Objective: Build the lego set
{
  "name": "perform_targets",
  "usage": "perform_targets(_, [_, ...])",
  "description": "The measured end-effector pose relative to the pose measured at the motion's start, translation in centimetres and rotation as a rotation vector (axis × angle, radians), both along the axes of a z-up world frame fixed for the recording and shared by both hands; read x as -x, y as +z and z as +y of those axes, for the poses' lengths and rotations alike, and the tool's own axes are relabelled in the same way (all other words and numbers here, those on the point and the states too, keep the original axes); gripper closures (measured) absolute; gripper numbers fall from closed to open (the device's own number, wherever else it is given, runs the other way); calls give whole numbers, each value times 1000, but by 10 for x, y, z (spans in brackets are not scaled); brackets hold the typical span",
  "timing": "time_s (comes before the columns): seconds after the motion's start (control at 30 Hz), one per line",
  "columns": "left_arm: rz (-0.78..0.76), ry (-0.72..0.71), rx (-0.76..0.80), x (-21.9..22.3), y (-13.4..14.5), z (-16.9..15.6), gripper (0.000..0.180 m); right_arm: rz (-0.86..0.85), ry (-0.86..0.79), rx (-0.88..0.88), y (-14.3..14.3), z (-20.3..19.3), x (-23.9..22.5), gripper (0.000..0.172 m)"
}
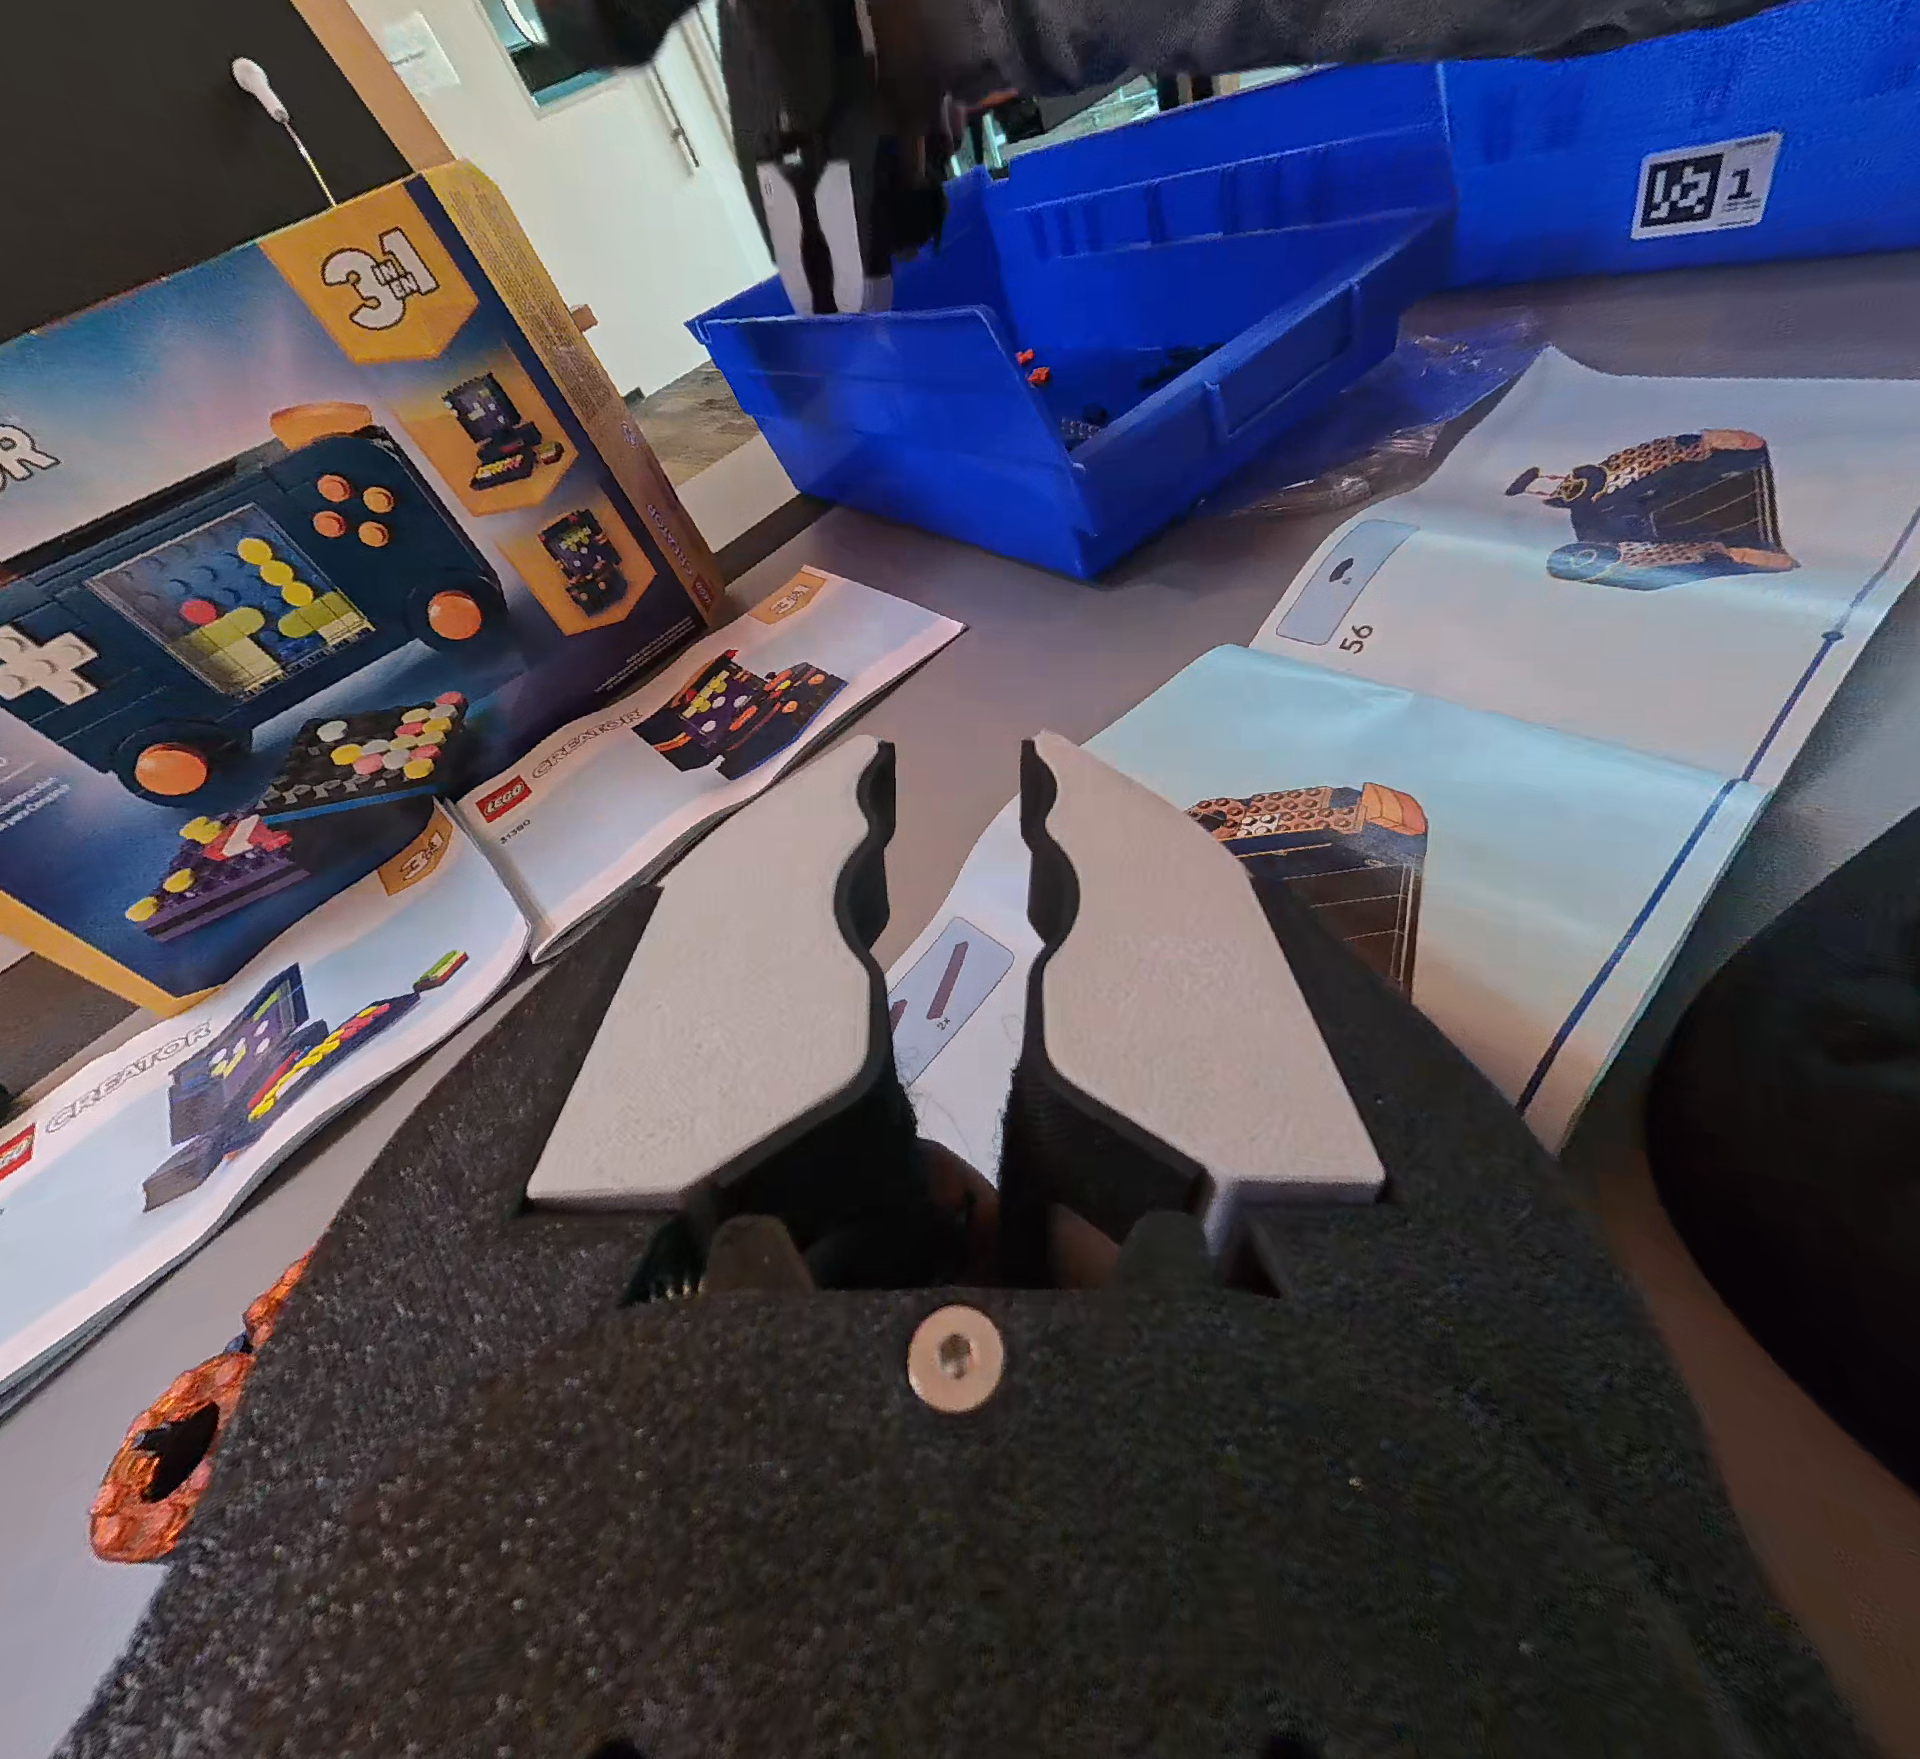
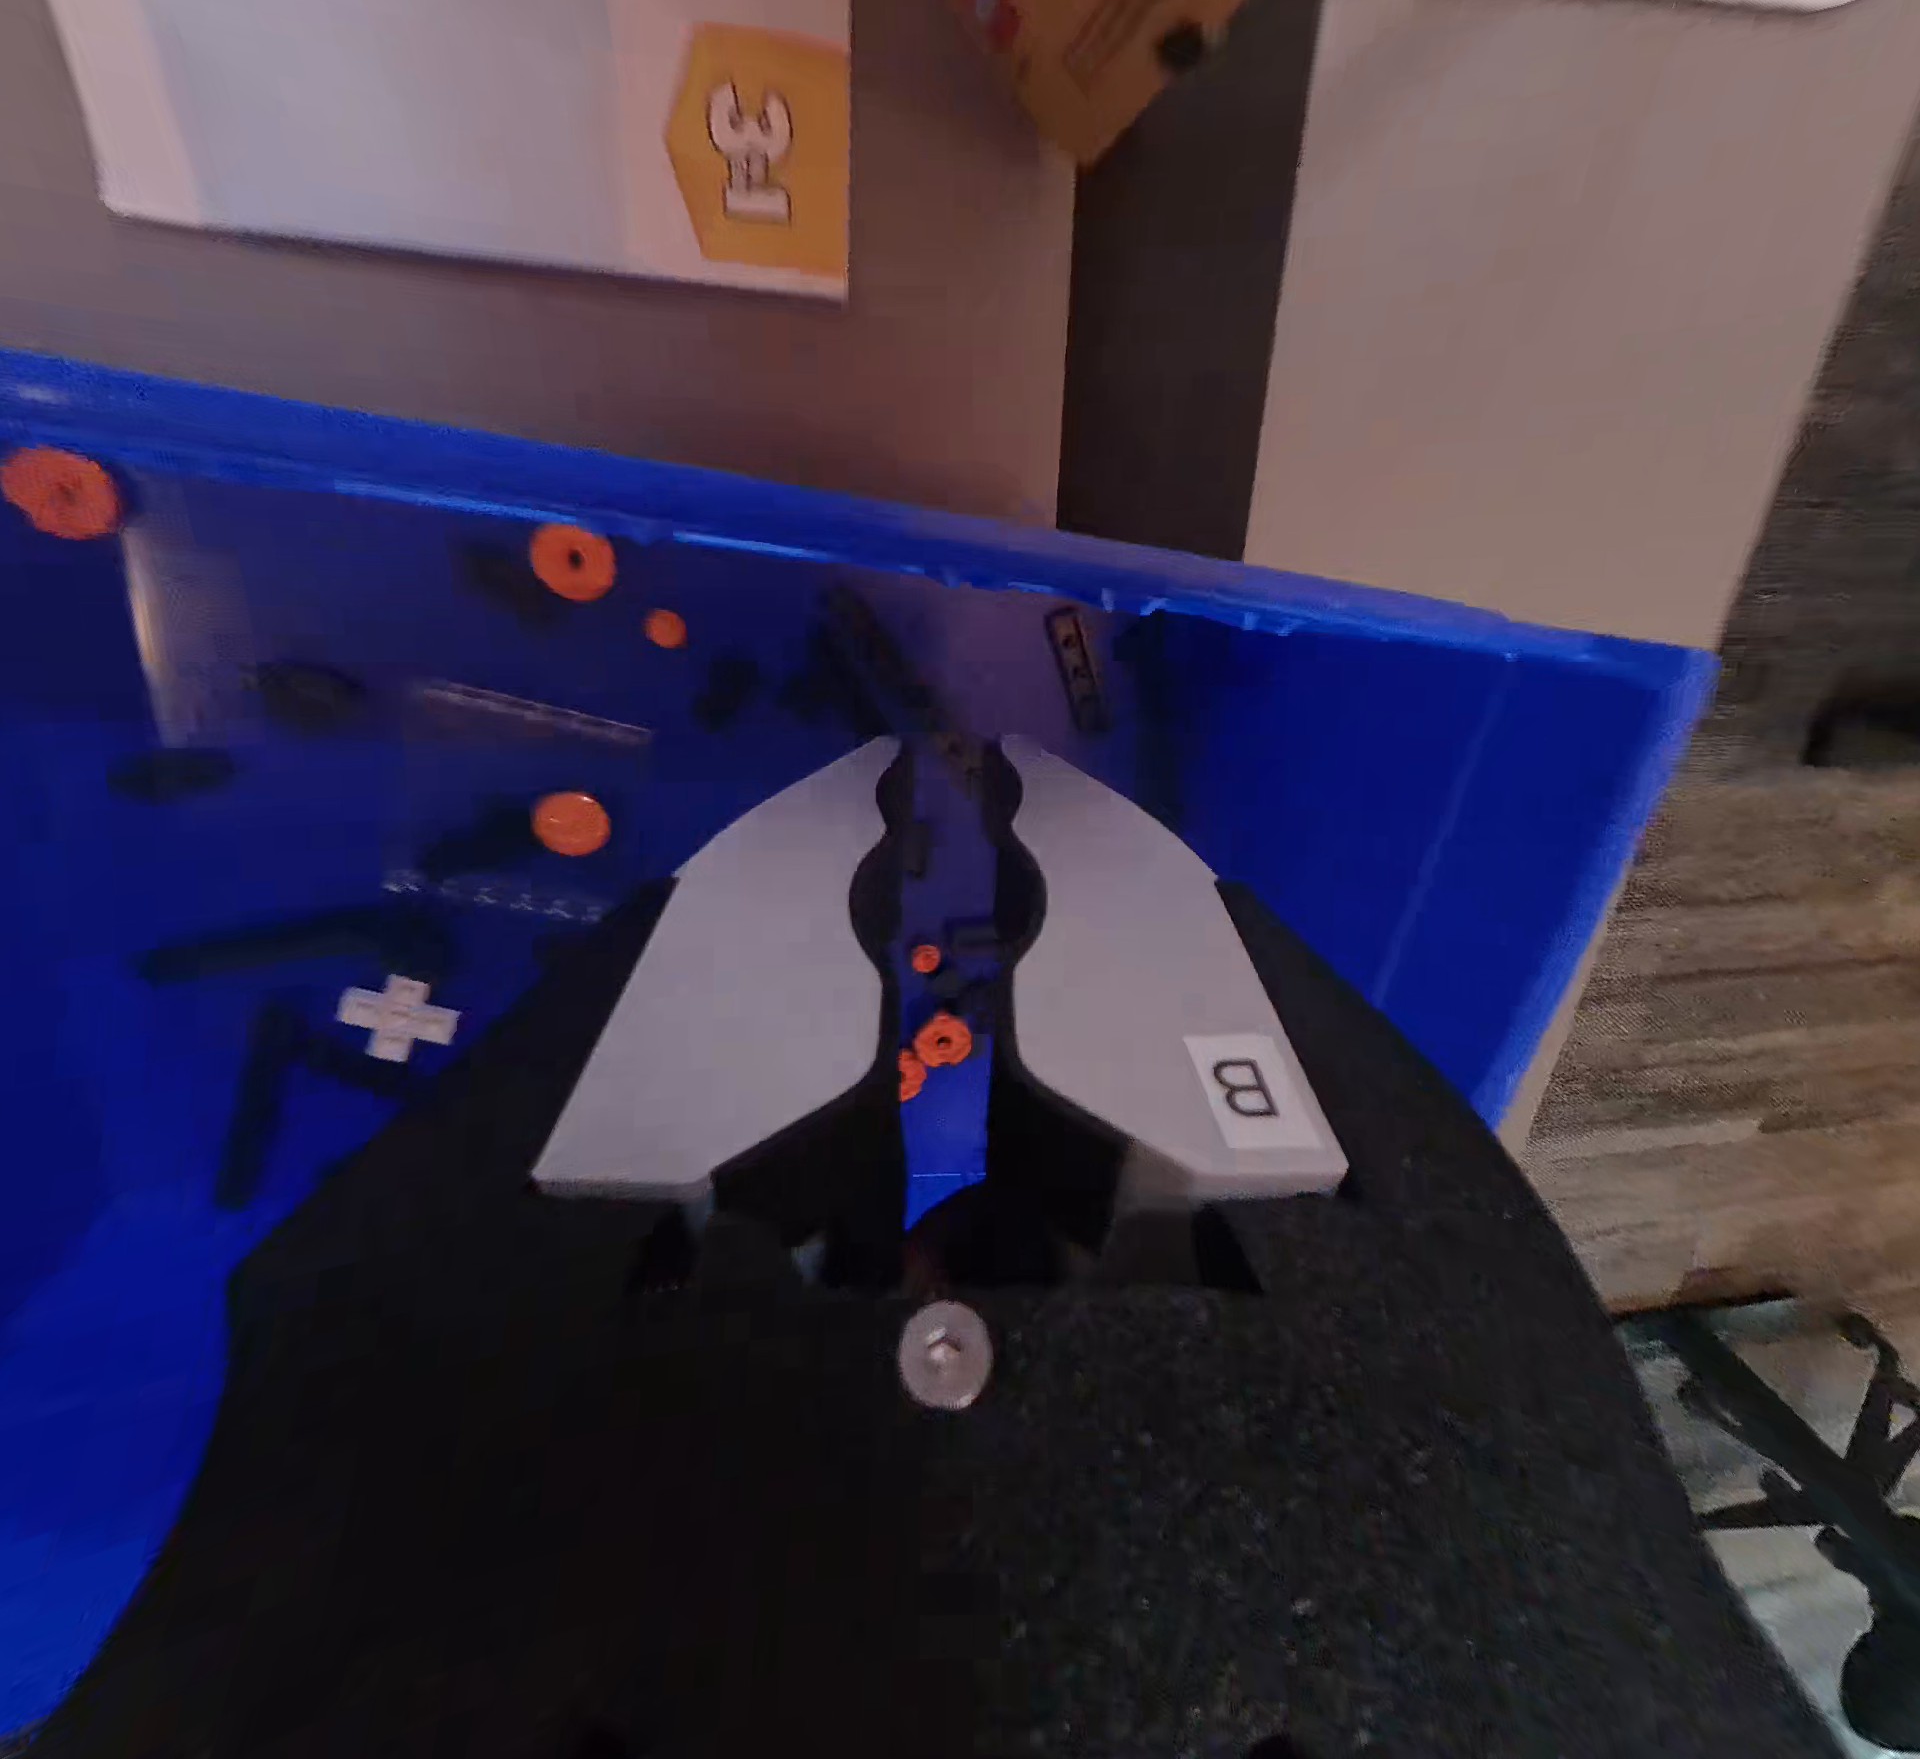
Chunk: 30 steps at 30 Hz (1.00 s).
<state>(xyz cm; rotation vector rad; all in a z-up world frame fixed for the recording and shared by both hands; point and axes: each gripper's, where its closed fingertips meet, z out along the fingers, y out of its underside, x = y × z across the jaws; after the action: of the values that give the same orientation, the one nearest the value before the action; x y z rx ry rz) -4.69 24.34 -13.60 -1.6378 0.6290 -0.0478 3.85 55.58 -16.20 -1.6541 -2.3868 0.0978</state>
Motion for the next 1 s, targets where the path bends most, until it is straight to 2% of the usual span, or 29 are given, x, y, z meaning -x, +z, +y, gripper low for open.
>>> perform_targets(0.1, [-1, 7, 2, 2, -2, 2, 159, -65, 82, 20, -23, 5, -3, 146])
perform_targets(0.3, [-16, 24, -6, 6, -1, 4, 160, -152, 154, 4, -44, 11, -8, 150])
perform_targets(0.33, [-20, 42, -33, 11, 4, 5, 159, -158, 151, 31, -46, 8, -8, 151])
perform_targets(0.4, [-62, 172, -196, 38, 36, 6, 159, -167, 127, 64, -47, 6, -8, 157])
perform_targets(0.47, [-179, 264, -299, 67, 62, 0, 160, -163, 106, 111, -48, 0, -11, 166])
perform_targets(0.53, [-295, 357, -321, 96, 71, -3, 163, -132, 85, 106, -48, 1, -11, 167])
perform_targets(0.6, [-340, 393, -330, 111, 74, -6, 164, -108, 71, 80, -48, 3, -11, 172])
perform_targets(0.87, [-293, 334, -310, 96, 69, -3, 164, -102, 53, 32, -46, 1, -16, 172])
perform_targets(1.0, [-258, 326, -319, 93, 69, -4, 164, -75, 31, 25, -36, -1, -20, 172])
